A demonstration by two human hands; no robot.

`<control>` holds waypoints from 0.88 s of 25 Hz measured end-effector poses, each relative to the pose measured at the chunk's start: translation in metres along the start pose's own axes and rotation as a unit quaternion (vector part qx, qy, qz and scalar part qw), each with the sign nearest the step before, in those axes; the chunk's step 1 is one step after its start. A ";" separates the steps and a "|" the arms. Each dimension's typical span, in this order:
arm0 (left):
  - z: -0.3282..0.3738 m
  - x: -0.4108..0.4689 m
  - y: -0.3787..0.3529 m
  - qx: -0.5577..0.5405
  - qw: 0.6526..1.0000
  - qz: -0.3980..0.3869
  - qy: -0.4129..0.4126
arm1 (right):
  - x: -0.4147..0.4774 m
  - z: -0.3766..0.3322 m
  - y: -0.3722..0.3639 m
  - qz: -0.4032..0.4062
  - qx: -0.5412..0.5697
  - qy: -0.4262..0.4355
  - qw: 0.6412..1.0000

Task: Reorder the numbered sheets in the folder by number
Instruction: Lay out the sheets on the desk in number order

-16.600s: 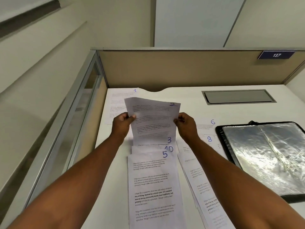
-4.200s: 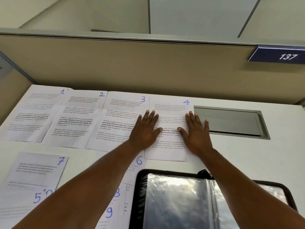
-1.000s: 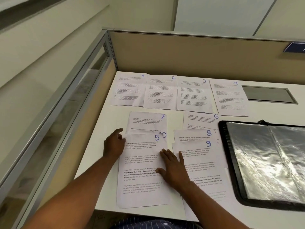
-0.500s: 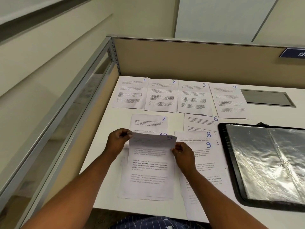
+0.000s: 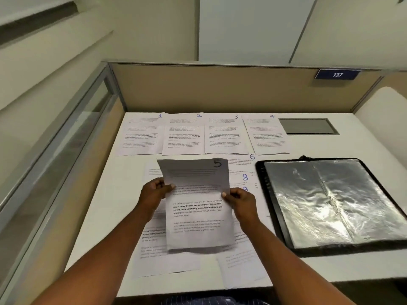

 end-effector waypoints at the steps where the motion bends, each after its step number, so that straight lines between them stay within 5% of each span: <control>1: -0.006 -0.002 -0.014 0.007 1.000 -0.004 0.011 | 0.002 -0.005 0.012 0.009 0.008 -0.001 1.000; 8: -0.017 -0.033 -0.117 -0.039 0.998 0.031 0.024 | 0.025 -0.006 0.116 0.066 -0.016 -0.005 0.998; 22: -0.032 -0.096 -0.306 -0.045 0.995 0.093 -0.006 | 0.060 -0.018 0.317 0.041 -0.013 0.001 0.999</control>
Point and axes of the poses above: each hand's wrist, its own x-axis towards the middle knuckle, its own y-axis out of the back of the hand, z = x × y, the point moved 2 cm from there along x, towards the middle knuckle, and after that the axes turned 5 degrees about z, right-handed, at the moved point
